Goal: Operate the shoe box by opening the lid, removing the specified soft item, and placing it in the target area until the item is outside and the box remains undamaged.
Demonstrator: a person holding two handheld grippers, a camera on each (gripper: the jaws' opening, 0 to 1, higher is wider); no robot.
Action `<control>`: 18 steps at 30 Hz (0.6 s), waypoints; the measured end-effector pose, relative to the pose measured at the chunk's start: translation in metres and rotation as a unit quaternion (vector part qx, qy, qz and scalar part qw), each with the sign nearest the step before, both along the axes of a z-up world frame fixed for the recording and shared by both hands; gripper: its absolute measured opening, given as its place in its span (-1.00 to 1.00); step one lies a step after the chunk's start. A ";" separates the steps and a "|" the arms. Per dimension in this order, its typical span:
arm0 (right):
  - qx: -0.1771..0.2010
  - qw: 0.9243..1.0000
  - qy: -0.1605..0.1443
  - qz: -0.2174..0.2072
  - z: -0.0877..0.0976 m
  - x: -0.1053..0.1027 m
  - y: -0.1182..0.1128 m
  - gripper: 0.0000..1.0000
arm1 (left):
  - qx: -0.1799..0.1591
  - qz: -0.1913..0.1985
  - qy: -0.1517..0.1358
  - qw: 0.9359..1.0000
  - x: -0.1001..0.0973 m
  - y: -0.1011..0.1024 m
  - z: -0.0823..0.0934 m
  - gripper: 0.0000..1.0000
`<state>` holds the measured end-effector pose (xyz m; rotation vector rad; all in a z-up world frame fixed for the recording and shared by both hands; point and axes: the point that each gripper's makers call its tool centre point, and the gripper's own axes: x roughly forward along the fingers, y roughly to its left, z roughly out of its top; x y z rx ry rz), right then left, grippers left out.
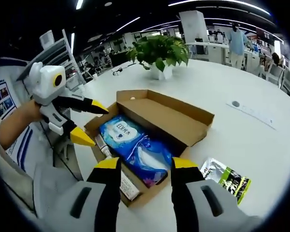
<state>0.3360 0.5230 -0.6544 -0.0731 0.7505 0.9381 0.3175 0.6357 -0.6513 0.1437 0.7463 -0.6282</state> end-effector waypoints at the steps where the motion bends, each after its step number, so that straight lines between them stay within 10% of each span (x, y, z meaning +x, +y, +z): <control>1: -0.001 1.000 0.000 0.006 -0.002 0.000 0.005 -0.25 | -0.001 0.003 -0.002 1.000 -0.001 0.004 0.000 0.22; 18: 0.001 0.997 0.042 0.058 -0.034 -0.006 0.064 -0.34 | -0.021 0.031 -0.020 0.999 -0.013 0.044 -0.003 0.43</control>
